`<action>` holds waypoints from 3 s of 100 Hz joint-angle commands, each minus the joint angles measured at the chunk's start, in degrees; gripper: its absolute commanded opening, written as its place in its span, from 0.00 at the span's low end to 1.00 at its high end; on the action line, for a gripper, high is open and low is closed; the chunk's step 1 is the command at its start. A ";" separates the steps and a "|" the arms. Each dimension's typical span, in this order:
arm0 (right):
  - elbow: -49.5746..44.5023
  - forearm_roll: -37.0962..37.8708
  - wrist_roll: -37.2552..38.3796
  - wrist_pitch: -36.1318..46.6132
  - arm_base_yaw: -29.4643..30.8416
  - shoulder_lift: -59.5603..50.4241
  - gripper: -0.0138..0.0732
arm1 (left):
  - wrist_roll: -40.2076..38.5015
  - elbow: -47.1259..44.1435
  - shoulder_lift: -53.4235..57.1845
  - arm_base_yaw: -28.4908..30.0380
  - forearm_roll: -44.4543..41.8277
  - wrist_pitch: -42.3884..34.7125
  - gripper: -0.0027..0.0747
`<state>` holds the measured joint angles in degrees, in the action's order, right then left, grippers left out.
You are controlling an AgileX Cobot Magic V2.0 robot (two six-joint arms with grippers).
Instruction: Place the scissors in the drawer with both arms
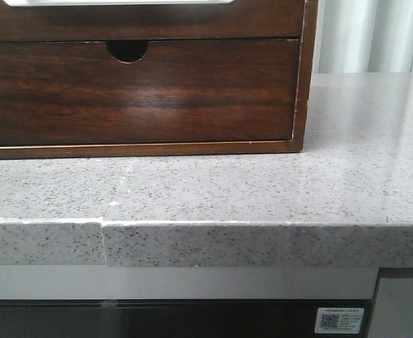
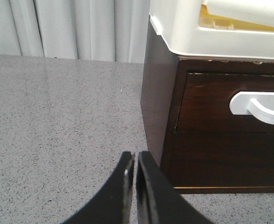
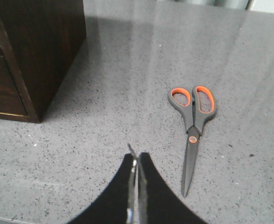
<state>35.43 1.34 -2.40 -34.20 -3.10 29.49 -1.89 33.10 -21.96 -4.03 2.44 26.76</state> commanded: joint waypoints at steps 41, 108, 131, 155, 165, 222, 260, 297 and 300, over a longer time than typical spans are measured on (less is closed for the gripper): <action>2.37 0.67 -0.07 3.74 0.25 2.42 0.08 | -0.56 2.16 -2.61 -0.40 0.09 -3.21 0.01; 2.37 3.08 -0.07 4.73 0.25 2.42 0.79 | -0.56 2.16 -2.72 -0.08 -1.80 -3.47 0.77; 2.37 2.94 -0.07 4.73 0.25 2.42 0.79 | -0.56 2.16 -2.72 -0.08 -1.80 -3.47 0.76; 2.37 2.88 -0.07 3.69 0.45 3.04 0.79 | -0.56 2.16 -2.72 -0.08 -0.93 -3.61 0.76; 2.37 3.30 1.01 0.92 1.40 4.70 0.79 | -0.56 2.16 -2.72 -0.08 -0.93 -3.61 0.76; 4.47 4.35 2.96 -1.14 7.88 12.49 0.79 | -0.56 2.16 -9.68 -0.18 25.40 -3.74 0.76; 4.47 4.60 2.96 -1.04 7.88 12.49 0.79 | 24.21 2.16 -23.23 -2.66 69.56 -6.56 0.76; 4.47 4.60 2.96 -1.04 7.88 12.49 0.79 | 48.90 3.58 -35.06 -3.73 103.94 3.90 0.76; 4.47 4.60 2.96 -1.04 7.88 12.49 0.79 | 49.94 3.88 -36.29 -3.73 104.60 5.97 0.76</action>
<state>37.94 4.99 0.64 -38.31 4.33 41.91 43.64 34.41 -56.49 -7.31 99.66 26.67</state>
